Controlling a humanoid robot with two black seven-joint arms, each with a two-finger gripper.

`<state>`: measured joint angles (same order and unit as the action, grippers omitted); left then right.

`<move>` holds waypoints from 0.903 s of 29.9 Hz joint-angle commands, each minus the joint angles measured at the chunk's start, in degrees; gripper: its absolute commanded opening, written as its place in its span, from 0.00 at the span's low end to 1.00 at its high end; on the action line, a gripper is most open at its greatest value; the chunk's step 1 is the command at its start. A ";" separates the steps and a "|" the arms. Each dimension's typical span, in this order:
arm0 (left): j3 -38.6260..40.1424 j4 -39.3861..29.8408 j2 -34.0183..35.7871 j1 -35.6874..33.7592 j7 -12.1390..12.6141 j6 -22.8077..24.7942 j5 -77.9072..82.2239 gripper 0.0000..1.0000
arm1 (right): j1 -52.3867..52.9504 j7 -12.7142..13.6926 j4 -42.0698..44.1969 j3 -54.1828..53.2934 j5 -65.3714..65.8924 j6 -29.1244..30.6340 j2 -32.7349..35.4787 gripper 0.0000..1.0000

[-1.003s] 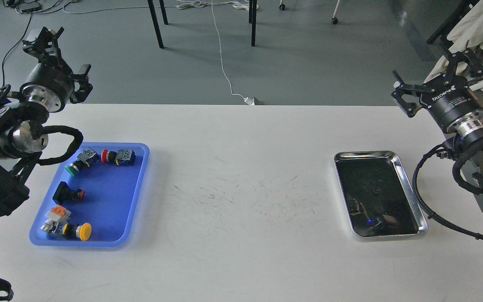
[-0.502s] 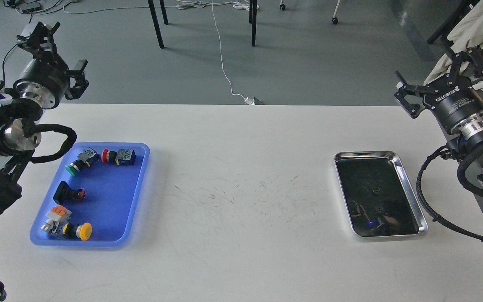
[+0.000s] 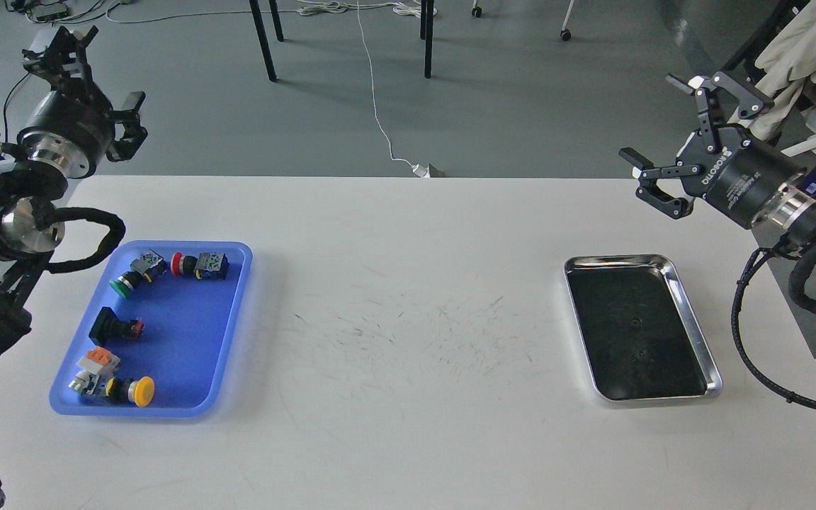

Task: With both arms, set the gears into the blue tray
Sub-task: 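Move the right gripper over the steel tray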

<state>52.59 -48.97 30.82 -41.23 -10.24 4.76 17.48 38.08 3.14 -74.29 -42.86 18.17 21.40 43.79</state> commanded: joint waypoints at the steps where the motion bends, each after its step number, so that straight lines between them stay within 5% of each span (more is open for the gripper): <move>1: 0.75 0.01 -0.05 0.01 -0.05 -0.01 -0.17 0.98 | 9.35 5.29 -4.45 13.55 17.57 -0.84 3.48 0.98; 10: 0.93 0.01 0.12 -0.08 -1.10 -0.10 -0.17 0.98 | 33.98 4.77 -5.51 52.94 35.60 1.09 6.84 0.98; 27: 2.07 0.01 0.91 -0.08 -2.42 0.08 -0.69 0.98 | 28.11 3.45 0.64 57.28 40.98 1.36 3.41 0.92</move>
<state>54.73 -48.95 31.76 -41.22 -12.60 4.78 16.79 67.41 6.84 -74.09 14.34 59.13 22.83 48.01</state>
